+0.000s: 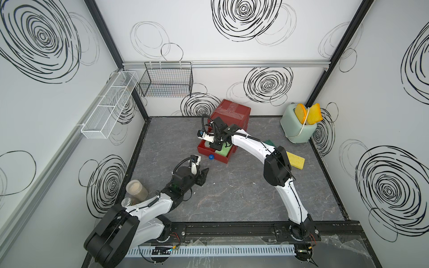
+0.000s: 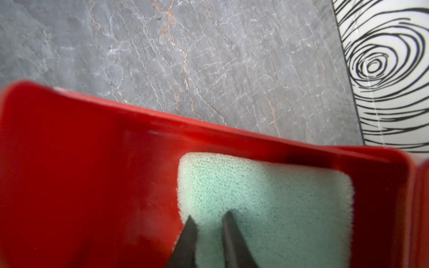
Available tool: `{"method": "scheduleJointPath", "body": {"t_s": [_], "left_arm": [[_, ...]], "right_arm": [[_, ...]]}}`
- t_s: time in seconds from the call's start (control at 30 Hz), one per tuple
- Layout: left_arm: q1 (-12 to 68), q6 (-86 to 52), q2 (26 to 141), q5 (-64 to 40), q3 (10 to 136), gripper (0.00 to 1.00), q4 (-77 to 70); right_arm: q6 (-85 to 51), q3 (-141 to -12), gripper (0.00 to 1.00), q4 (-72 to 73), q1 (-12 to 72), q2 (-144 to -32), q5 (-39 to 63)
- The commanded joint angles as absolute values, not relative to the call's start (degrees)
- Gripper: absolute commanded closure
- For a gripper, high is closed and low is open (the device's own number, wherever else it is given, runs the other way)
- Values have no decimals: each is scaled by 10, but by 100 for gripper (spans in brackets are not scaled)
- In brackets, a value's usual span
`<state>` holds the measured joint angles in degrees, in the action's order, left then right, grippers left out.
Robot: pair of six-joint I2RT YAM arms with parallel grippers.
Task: Take the sponge out of the drawer
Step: Pick up the sponge from the drawer, then place the sponge at the center of the board.
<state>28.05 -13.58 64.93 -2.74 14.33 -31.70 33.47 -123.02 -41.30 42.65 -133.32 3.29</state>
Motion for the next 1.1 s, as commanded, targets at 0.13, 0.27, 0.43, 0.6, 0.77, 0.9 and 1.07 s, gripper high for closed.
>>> {"method": "scheduleJointPath", "body": {"t_s": [0.13,0.27,0.43,0.6,0.77,0.9,1.07], "left_arm": [[277,-141,647,-33,138,41,-350],[277,-142,646,-33,138,41,-351],[277,-142,647,-35,138,41,-352],[277,-141,652,-38,140,41,-357],[276,-140,650,-43,138,41,-360],[276,-140,658,-48,143,41,-362],[276,-139,659,-48,143,41,-361]], "right_arm": [[323,-1227,100,-405,405,-1273,124],[317,-1214,100,-394,404,-1240,145],[306,-1207,100,-416,404,-1194,190],[253,-1067,100,-346,410,-1064,253],[146,-832,100,-199,415,-868,206],[47,-729,100,-171,404,-749,116],[-73,-653,100,-231,383,-681,-45]]}}
